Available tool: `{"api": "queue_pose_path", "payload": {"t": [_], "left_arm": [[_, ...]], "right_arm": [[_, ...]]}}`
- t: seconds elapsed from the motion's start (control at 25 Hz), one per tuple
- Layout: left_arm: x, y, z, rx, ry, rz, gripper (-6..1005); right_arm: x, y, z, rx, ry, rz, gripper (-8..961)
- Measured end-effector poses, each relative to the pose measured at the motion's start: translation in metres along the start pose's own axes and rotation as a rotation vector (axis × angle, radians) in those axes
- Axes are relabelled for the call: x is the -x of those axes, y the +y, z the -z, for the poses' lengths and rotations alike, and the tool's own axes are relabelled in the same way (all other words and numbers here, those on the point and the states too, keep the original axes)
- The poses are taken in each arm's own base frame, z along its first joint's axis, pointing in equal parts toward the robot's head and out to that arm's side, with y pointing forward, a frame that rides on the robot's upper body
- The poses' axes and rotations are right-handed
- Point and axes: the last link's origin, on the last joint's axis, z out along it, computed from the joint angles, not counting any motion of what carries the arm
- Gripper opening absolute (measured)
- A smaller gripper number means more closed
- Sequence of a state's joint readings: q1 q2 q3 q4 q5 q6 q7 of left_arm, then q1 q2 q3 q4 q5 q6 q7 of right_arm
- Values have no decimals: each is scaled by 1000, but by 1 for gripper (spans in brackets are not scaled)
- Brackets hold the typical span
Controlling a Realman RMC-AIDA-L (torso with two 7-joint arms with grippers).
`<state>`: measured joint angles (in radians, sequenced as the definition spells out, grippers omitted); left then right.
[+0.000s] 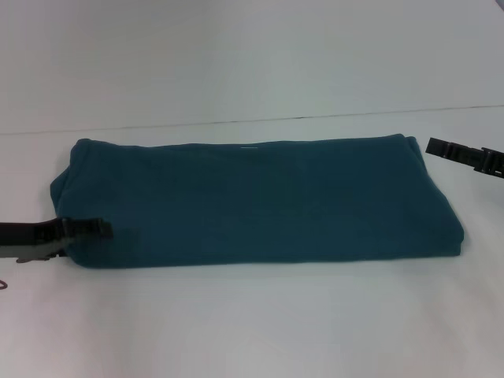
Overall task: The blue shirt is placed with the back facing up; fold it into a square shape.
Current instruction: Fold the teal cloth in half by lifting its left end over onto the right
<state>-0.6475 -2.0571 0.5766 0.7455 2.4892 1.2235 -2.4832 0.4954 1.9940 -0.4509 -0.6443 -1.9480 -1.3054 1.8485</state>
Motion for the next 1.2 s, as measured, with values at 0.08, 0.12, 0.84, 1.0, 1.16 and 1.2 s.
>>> {"api": "queue_pose_path", "payload": {"t": [0.08,0.12,0.84,1.0,1.16,1.2], "left_arm": [[-1,2,-1,2,0,-3,909],[-1,2,-1,3,1,-3,909],[-3,-3,-3,-25,30,-26,731],[-2,-6,-3,-36,38,-26,595],[-3,-6,-2,-37,39,-26,505],[-3,-6,-2,-38,39,-27,483]], "right_arm": [[0,0,0,0,0,0,717],[0,0,0,0,0,0,717],[-1,0,0,4,2,-1,717],[-1,1,1,7,3,-2,717],[-1,1,1,8,4,-2,717],[-1,1,1,9,4,-2,717]]}}
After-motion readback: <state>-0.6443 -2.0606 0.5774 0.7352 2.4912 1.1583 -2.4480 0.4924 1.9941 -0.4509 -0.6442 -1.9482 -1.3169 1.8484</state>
